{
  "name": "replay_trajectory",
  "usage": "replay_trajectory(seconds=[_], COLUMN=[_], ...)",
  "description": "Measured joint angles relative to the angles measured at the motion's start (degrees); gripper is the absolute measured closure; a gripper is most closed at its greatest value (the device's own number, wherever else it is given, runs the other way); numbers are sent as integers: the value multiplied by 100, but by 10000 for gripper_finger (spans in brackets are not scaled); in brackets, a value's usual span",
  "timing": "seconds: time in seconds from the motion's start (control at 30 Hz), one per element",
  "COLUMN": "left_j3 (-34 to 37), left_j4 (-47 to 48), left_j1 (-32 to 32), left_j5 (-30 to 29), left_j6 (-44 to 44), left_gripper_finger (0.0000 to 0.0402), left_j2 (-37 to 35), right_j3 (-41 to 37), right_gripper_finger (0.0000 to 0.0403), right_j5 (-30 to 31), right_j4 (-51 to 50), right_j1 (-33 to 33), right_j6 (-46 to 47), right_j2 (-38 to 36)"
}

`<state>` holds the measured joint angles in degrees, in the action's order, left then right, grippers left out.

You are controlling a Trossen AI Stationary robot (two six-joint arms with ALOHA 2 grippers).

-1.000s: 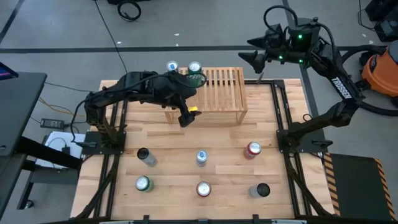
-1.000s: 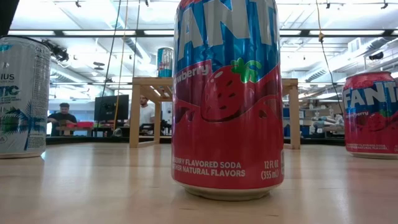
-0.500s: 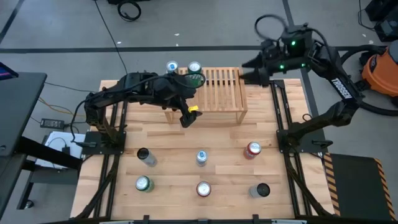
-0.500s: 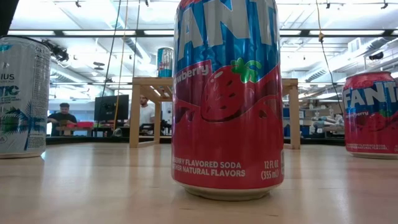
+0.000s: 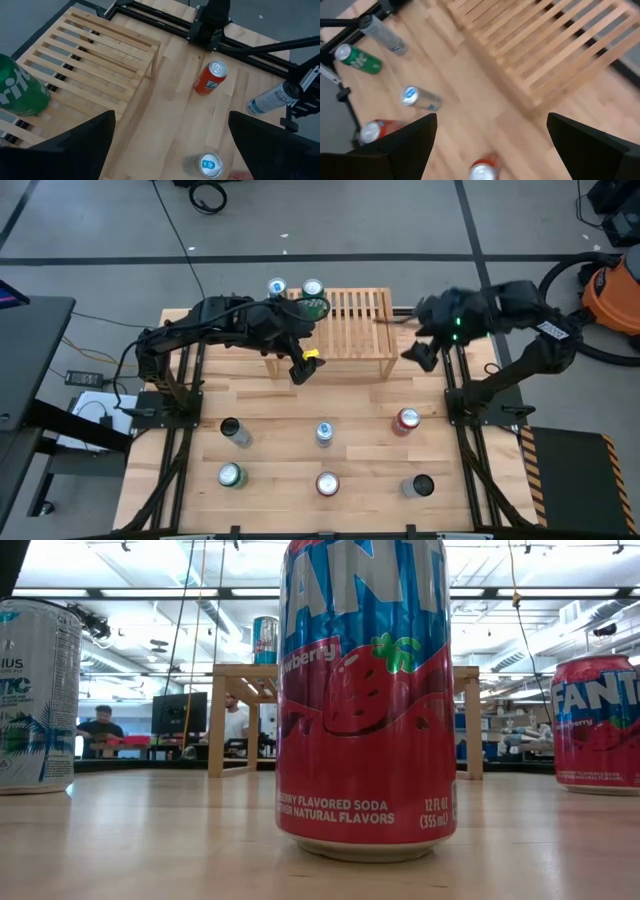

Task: Place canned beverage on shelf
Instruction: Put the right orange soda can on the shelf

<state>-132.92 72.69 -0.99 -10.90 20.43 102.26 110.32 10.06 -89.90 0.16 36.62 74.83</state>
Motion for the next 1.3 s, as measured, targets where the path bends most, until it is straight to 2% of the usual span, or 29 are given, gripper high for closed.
replay_trajectory(seconds=[0.13,0.27,0.43,0.63,0.97,1.3], left_j3=[0,0,2,4,7,7], left_j4=[2,60,421,952,1370,1461], left_j1=[2,2,1,3,221,423], left_j5=[0,0,0,0,0,2], left_j6=[-5,-24,-318,-374,-612,-724], left_gripper_finger=[12,12,12,12,12,12], left_j2=[0,0,0,0,0,2], right_j3=[-258,-772,-1695,-2857,-4180,-5046], right_gripper_finger=[15,15,15,15,15,15], right_j5=[192,680,936,942,899,814], right_j4=[5,-11,1,56,703,1776], right_j1=[706,1292,1827,2301,2871,2951], right_j6=[880,1509,2190,3243,4711,5194], right_j2=[0,2,0,0,0,0])
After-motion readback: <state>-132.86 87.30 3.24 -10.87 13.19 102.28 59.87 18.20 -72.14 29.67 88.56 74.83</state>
